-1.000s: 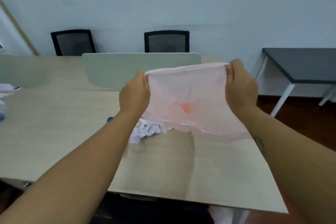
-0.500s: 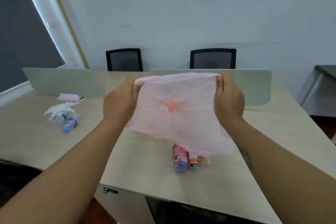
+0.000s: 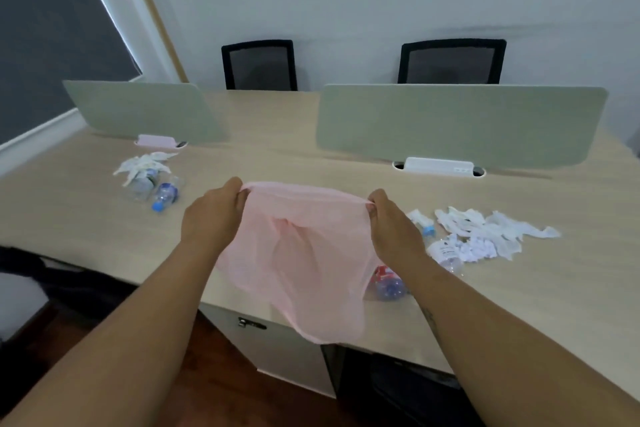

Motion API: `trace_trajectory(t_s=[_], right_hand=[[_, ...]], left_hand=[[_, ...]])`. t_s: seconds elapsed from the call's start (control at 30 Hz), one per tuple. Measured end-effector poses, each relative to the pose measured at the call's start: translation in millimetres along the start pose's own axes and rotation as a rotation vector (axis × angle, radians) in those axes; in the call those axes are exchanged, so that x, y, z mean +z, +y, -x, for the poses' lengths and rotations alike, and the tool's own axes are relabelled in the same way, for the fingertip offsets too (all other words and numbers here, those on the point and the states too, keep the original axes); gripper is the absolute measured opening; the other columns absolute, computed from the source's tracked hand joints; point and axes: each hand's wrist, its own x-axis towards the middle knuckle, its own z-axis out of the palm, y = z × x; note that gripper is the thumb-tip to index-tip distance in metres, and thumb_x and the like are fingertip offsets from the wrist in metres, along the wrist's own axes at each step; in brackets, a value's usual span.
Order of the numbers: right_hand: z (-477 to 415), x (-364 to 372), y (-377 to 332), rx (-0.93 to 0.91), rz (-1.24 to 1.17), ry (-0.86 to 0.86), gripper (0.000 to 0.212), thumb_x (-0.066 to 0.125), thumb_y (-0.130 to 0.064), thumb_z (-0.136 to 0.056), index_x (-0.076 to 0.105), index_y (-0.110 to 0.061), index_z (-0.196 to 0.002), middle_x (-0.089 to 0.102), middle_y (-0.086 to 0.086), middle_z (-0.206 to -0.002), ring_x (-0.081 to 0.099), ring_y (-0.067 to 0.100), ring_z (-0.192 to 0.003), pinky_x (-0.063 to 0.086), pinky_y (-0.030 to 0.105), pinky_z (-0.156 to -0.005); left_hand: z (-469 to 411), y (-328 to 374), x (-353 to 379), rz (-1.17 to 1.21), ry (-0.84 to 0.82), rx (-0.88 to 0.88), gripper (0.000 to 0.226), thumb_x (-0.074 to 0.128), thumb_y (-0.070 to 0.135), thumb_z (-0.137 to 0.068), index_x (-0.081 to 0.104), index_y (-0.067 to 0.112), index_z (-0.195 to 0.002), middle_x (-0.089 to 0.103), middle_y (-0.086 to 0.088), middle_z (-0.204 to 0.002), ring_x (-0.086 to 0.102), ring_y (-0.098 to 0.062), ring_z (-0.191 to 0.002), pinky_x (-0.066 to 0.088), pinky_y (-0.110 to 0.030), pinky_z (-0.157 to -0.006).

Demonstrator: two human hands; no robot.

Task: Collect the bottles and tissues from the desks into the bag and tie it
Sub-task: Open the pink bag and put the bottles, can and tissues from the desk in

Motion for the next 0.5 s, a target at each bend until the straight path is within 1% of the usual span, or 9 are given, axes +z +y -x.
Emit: trace_trajectory(t_s=[0.13, 0.2, 0.23, 0.3, 0.33, 0.37, 0.4, 0.43, 0.5], right_hand=[[-9.0, 23.2, 10.2, 0.035, -0.008, -0.177, 0.008, 0.031, -0.023, -0.100, 0.038, -0.024, -0.097, 0.058, 0.004, -0.084, 0.056, 0.029, -0.077, 0.051, 0.043, -0.068], [-10.9, 33.0, 14.9, 0.055, -0.023, -0.245, 0.014, 0.035, -0.031, -0.101, 0.044, -0.021, -0.105, 0.060, 0.006, -0.090, 0.058, 0.030, -0.086, 0.051, 0.044, -0.075], [-10.8, 38.2, 19.3, 0.081, -0.038, -0.279, 0.025, 0.038, -0.040, -0.100, 0.047, -0.021, -0.113, 0.060, 0.007, -0.100, 0.057, 0.031, -0.096, 0.049, 0.043, -0.081], [-9.8, 49.2, 31.8, 0.149, -0.018, -0.348, 0.057, 0.039, -0.065, -0.090, 0.046, -0.025, -0.129, 0.055, 0.006, -0.124, 0.049, 0.031, -0.116, 0.042, 0.044, -0.094], [-8.6, 55.5, 39.5, 0.185, 0.004, -0.353, 0.071, 0.034, -0.077, -0.083, 0.044, -0.029, -0.134, 0.052, 0.004, -0.132, 0.046, 0.032, -0.122, 0.039, 0.046, -0.099], [-7.3, 61.1, 46.6, 0.233, 0.014, -0.330, 0.079, 0.028, -0.084, -0.078, 0.041, -0.033, -0.137, 0.049, 0.004, -0.137, 0.043, 0.033, -0.126, 0.037, 0.049, -0.101], [-7.0, 67.1, 54.7, 0.279, 0.012, -0.289, 0.080, 0.027, -0.084, -0.077, 0.039, -0.034, -0.139, 0.047, 0.005, -0.139, 0.041, 0.035, -0.128, 0.038, 0.051, -0.101], [-7.2, 71.0, 60.7, 0.325, 0.021, -0.254, 0.073, 0.034, -0.076, -0.082, 0.037, -0.032, -0.140, 0.045, 0.007, -0.141, 0.039, 0.035, -0.128, 0.039, 0.050, -0.100], [-5.8, 81.2, 70.3, 0.371, 0.131, -0.226, 0.059, 0.049, -0.049, -0.089, 0.035, -0.026, -0.142, 0.040, 0.011, -0.141, 0.035, 0.034, -0.127, 0.041, 0.046, -0.096]], left_hand=[[-8.1, 2.9, 23.1, 0.059, -0.078, -0.062, 0.029, 0.029, 0.044, -0.101, 0.039, 0.018, -0.091, 0.064, -0.023, -0.091, 0.060, -0.043, -0.084, 0.040, -0.038, -0.063], [-11.6, 4.8, 34.5, 0.055, -0.100, -0.069, 0.036, 0.026, 0.047, -0.101, 0.044, 0.017, -0.094, 0.065, -0.023, -0.094, 0.060, -0.042, -0.085, 0.041, -0.039, -0.065], [-13.4, 5.4, 40.0, 0.051, -0.106, -0.068, 0.040, 0.024, 0.047, -0.101, 0.049, 0.015, -0.099, 0.065, -0.023, -0.095, 0.061, -0.042, -0.086, 0.041, -0.039, -0.067], [-19.8, 6.6, 50.1, 0.048, -0.121, -0.061, 0.045, 0.024, 0.045, -0.102, 0.055, 0.013, -0.106, 0.065, -0.024, -0.098, 0.061, -0.042, -0.089, 0.040, -0.039, -0.068], [-24.7, 6.5, 55.8, 0.050, -0.132, -0.054, 0.045, 0.024, 0.044, -0.103, 0.056, 0.012, -0.106, 0.065, -0.024, -0.099, 0.061, -0.042, -0.090, 0.039, -0.038, -0.068], [-30.6, 5.9, 62.4, 0.056, -0.144, -0.047, 0.045, 0.025, 0.043, -0.103, 0.056, 0.011, -0.105, 0.065, -0.023, -0.098, 0.060, -0.041, -0.089, 0.039, -0.038, -0.068], [-37.5, 5.2, 69.7, 0.065, -0.156, -0.042, 0.045, 0.025, 0.042, -0.103, 0.056, 0.010, -0.103, 0.065, -0.023, -0.097, 0.060, -0.040, -0.088, 0.038, -0.037, -0.067], [-45.2, 4.1, 78.1, 0.079, -0.169, -0.034, 0.045, 0.025, 0.042, -0.103, 0.056, 0.010, -0.101, 0.065, -0.022, -0.095, 0.060, -0.039, -0.086, 0.037, -0.036, -0.066], [-60.0, 3.0, 95.1, 0.110, -0.191, 0.003, 0.043, 0.025, 0.042, -0.103, 0.054, 0.011, -0.094, 0.064, -0.020, -0.091, 0.060, -0.038, -0.084, 0.037, -0.036, -0.064]])
